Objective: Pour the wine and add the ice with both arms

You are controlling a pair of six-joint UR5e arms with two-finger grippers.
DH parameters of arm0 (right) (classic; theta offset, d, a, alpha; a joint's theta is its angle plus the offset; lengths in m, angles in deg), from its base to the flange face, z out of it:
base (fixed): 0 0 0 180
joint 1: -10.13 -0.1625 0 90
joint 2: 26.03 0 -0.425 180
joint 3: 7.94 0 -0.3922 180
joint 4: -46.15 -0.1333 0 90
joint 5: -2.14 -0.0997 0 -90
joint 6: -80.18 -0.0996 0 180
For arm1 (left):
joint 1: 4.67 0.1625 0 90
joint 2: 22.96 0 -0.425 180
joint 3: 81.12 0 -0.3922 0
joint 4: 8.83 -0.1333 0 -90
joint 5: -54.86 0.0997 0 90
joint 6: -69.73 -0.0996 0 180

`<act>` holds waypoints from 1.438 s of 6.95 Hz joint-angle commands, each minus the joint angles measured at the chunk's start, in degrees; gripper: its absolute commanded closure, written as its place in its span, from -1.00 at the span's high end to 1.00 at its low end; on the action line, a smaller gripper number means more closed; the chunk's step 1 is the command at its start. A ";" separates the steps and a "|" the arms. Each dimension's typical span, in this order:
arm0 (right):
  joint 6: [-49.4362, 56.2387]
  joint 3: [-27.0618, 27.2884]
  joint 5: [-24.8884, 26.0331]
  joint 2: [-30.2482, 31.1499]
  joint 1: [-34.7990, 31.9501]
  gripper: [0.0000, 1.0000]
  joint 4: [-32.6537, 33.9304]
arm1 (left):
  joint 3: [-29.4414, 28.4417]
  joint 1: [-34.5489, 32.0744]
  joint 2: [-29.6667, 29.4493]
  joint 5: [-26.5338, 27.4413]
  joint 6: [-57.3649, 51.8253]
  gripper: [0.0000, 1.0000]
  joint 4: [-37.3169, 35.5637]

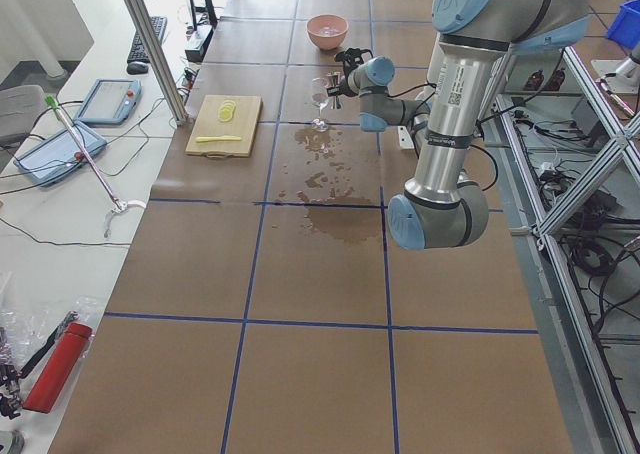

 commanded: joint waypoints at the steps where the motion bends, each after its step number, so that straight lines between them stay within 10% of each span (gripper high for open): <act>1: 0.00 -0.11 -0.06 0.27 -0.17 1.00 0.00 | 1.62 -3.81 -1.90 -5.65 -0.03 -1.00 -8.47; 10: 0.09 -0.20 -0.15 0.97 -0.35 1.00 0.00 | 1.88 -3.92 -10.78 -5.94 1.03 -1.00 -32.56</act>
